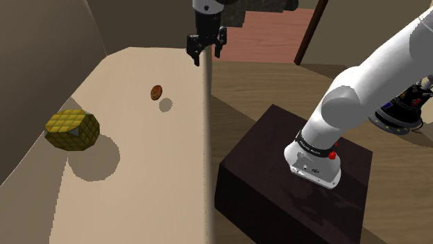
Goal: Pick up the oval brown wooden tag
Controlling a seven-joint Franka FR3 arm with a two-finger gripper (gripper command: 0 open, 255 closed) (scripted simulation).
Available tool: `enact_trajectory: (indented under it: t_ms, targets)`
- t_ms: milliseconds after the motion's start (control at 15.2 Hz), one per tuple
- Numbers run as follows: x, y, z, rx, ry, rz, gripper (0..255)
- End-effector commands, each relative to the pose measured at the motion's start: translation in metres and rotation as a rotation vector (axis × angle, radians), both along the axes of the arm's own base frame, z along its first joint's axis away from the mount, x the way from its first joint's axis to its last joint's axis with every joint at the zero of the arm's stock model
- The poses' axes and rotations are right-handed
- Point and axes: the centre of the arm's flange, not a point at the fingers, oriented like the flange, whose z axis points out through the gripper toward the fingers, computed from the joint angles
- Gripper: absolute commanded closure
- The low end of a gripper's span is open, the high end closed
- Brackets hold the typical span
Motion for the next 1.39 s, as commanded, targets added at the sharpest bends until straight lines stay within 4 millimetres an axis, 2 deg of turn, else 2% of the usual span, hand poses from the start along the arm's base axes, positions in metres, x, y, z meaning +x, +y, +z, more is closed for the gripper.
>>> enact_trajectory:
  t_ms: [0, 726, 1254, 1320]
  targets:
    - [0.019, 0.011, -0.014, 0.001, 0.002, -0.036, 0]
    - [0.13, 0.071, -0.093, 0.0, 0.018, -0.217, 0]
    - [0.216, 0.102, -0.151, 0.0, 0.029, -0.349, 0]
    - [0.219, 0.102, -0.153, 0.0, 0.03, -0.354, 0]
